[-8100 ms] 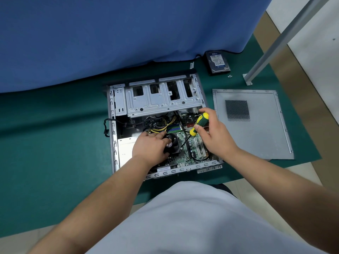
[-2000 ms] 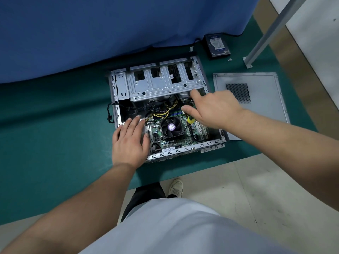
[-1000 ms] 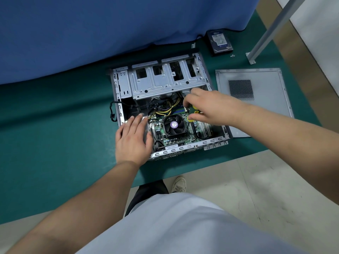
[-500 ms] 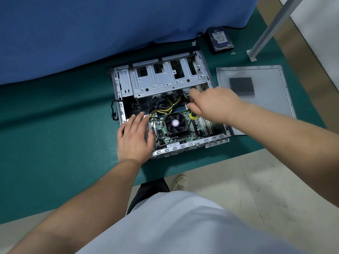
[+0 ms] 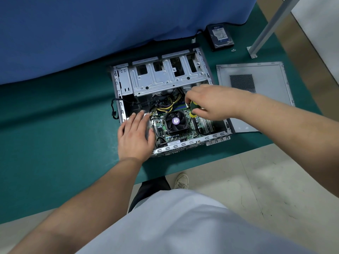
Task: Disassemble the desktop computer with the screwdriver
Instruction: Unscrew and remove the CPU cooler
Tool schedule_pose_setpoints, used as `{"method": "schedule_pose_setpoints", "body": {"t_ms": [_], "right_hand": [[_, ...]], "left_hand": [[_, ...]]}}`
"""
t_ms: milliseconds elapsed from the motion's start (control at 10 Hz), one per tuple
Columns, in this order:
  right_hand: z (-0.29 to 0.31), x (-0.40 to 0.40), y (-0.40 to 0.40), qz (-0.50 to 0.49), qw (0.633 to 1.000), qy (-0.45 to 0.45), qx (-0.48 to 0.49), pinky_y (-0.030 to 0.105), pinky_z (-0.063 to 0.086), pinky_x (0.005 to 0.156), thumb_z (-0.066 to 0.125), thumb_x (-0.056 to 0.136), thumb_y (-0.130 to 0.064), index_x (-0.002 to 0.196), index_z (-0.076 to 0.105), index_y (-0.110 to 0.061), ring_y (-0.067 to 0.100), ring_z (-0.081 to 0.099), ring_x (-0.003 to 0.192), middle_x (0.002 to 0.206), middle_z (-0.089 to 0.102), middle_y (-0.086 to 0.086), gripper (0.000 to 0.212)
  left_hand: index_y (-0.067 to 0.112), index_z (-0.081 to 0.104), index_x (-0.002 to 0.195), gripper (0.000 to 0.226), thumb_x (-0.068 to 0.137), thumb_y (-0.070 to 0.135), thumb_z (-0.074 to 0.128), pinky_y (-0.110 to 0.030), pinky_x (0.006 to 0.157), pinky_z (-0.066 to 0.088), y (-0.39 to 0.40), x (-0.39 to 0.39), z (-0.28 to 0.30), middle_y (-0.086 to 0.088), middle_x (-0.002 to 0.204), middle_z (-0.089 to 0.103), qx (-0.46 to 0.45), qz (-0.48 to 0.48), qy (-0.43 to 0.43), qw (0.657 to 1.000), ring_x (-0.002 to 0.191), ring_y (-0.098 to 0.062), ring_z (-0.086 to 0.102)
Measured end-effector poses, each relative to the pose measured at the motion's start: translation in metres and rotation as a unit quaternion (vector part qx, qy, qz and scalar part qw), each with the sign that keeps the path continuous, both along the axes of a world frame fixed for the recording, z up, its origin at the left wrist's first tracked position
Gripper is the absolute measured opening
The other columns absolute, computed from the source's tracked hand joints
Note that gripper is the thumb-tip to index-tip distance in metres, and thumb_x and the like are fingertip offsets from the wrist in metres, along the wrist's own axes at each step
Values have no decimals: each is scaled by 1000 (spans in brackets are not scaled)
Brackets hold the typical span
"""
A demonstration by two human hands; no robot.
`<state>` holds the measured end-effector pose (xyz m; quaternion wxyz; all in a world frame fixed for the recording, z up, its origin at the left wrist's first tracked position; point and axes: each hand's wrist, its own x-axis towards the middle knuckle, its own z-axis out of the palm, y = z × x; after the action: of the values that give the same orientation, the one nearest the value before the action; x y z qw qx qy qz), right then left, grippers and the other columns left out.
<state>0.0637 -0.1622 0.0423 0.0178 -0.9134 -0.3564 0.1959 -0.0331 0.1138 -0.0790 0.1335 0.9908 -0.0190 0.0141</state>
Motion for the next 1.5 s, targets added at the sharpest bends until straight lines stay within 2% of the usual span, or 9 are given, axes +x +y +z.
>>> {"method": "schedule_pose_setpoints", "body": {"t_ms": [100, 200, 300, 500, 600, 700, 800, 1200, 1500], "right_hand": [[0, 0, -1, -22, 1000, 13, 2, 42, 52, 83, 48, 98, -43, 129, 49, -19, 24, 56, 99, 107, 58, 1, 39], [-9, -5, 1, -127, 980, -145, -51, 28, 34, 47, 18, 101, -67, 112, 47, -22, 19, 46, 54, 66, 52, -1, 54], [-13, -4, 2, -125, 972, -190, -61, 25, 29, 45, 14, 103, -63, 107, 48, -20, 15, 37, 47, 57, 46, -2, 55], [-5, -1, -5, 3, 998, -55, 15, 42, 52, 74, 28, 94, -52, 126, 46, -19, 24, 55, 87, 89, 60, 0, 50], [-8, -9, -1, -71, 983, -167, -32, 30, 37, 47, 7, 99, -70, 124, 45, -22, 21, 47, 54, 61, 50, -2, 65], [-12, -10, 4, -53, 979, -192, -48, 27, 32, 46, 11, 101, -64, 121, 47, -20, 20, 44, 49, 57, 48, -2, 60], [-14, -6, 3, 1, 998, -65, 11, 35, 39, 66, 38, 97, -45, 129, 42, -18, 21, 49, 87, 89, 57, -3, 42], [-27, -23, 8, -205, 963, 26, 175, 36, 45, 68, 63, 94, -36, 116, 45, -28, 14, 57, 80, 104, 52, -8, 31], [-35, -30, -1, -375, 888, 4, 267, 27, 42, 60, 63, 98, -44, 124, 53, -27, 5, 58, 70, 82, 61, -10, 33]], "left_hand": [[26, 50, 149, 52, 100, 41, 38, -39, 122, 18, 0, 0, 0, 7, 160, 43, -2, 1, -1, 1000, 151, -14, 30], [26, 51, 148, 52, 100, 41, 39, -39, 122, 18, 0, -1, -1, 7, 160, 44, -4, 0, -3, 1000, 151, -14, 31], [26, 51, 148, 52, 100, 41, 40, -39, 122, 19, 0, -1, -1, 6, 159, 44, -4, 1, -3, 1000, 151, -14, 31], [26, 51, 148, 51, 100, 40, 40, -39, 121, 19, 1, -1, -1, 6, 159, 44, -4, 0, -2, 1000, 151, -14, 31], [27, 51, 148, 51, 100, 41, 40, -38, 121, 19, 0, -1, -1, 7, 159, 44, -2, 0, -2, 1000, 151, -14, 31], [27, 51, 148, 51, 100, 41, 40, -38, 121, 18, 0, -1, -1, 7, 159, 44, -2, 0, 0, 1000, 151, -14, 31], [27, 50, 149, 51, 101, 41, 40, -39, 122, 18, 0, 0, -1, 7, 159, 44, -4, -1, 5, 1000, 152, -13, 30], [41, 65, 131, 42, 98, 38, 40, -46, 119, 22, 2, -4, 3, -2, 161, 42, 32, -51, -5, 998, 150, -25, 33], [41, 66, 125, 40, 97, 50, 39, -50, 108, 31, -9, 52, 32, -5, 133, 45, 196, -148, 200, 949, 128, -28, 42]]}}
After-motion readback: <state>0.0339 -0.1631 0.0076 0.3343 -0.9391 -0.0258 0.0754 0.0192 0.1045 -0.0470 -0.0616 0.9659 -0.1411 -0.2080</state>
